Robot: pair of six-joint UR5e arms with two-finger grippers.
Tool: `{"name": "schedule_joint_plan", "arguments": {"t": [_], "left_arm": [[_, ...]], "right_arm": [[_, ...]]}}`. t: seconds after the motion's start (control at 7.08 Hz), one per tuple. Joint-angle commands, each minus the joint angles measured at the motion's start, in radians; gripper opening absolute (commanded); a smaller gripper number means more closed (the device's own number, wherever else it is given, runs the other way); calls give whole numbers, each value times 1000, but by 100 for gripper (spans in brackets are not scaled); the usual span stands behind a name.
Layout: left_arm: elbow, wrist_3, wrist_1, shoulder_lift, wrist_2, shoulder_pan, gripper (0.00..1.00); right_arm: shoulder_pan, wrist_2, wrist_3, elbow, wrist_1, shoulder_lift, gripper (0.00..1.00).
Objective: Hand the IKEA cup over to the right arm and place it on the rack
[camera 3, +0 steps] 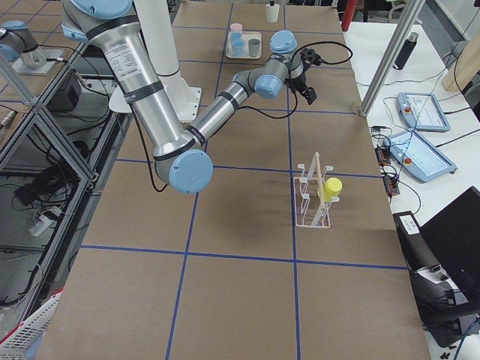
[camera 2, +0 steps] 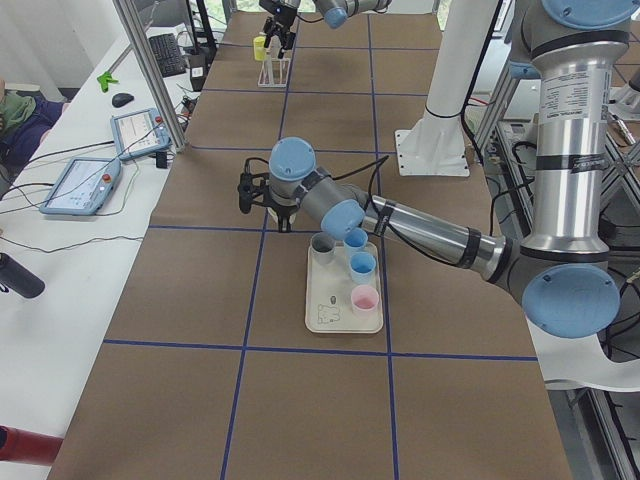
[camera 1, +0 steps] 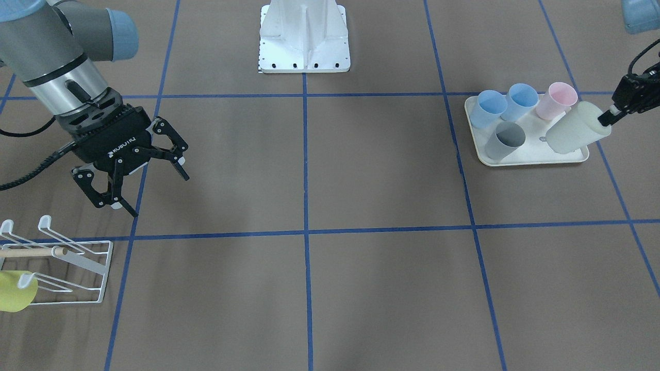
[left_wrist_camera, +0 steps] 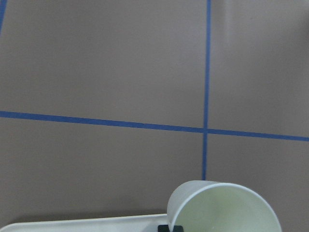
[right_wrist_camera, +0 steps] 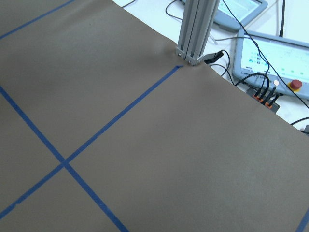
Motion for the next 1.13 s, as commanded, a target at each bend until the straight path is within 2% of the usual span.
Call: {"name": "schedule_joint_plan", "arguments": {"t": [0.0, 0.14, 0.42, 0.71, 0.85, 0.99], "left_arm": [[-17, -282, 4, -141, -69, 1, 0], [-23, -383, -17, -187, -70, 4, 0], [-23, -603, -94, -275, -71, 86, 0], [-12, -724, -126, -341, -70, 127, 0], [-8, -726, -132, -358, -71, 157, 0], [-5, -729, -132, -382, -71, 182, 0]], "right_arm": [[-66, -56, 3, -63, 164, 20, 99], [-99, -76, 7, -76, 164, 74, 99], [-222, -308, 29, -77, 233, 85, 99], [-285, -326, 11, -108, 395, 96, 99], [-322, -328, -32, -126, 470, 105, 99], [-346, -330, -66, -127, 500, 115, 98]]}}
